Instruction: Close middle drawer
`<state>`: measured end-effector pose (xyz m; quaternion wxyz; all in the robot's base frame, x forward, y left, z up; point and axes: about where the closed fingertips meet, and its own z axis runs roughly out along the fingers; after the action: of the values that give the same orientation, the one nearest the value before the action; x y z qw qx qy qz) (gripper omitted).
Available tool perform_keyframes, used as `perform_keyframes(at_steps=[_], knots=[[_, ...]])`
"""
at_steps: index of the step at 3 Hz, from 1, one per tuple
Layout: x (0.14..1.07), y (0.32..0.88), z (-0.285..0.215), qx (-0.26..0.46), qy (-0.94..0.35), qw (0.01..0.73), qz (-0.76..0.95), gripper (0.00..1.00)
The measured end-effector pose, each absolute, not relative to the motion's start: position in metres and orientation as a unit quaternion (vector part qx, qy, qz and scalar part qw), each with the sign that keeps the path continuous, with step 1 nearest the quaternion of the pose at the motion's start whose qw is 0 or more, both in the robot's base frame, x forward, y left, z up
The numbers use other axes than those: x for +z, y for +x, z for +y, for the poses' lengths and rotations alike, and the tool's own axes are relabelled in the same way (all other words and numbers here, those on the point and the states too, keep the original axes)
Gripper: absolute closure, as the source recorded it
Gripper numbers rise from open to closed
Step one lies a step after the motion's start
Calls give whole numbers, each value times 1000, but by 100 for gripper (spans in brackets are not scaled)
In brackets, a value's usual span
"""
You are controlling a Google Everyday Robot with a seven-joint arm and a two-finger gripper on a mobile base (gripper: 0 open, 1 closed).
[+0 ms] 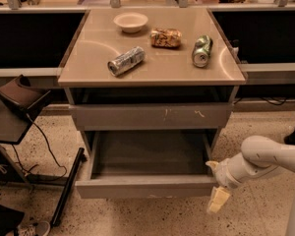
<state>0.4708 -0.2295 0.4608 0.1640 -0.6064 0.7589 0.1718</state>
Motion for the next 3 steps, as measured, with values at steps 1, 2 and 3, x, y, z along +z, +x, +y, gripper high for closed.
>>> perform_keyframes(at_steps=[1,2,3], knots=[[465,450,-222,170,-618,150,753,0],[462,404,-215,174,-632,79,751,0],[442,373,-201,205,-641,-6,740,0]])
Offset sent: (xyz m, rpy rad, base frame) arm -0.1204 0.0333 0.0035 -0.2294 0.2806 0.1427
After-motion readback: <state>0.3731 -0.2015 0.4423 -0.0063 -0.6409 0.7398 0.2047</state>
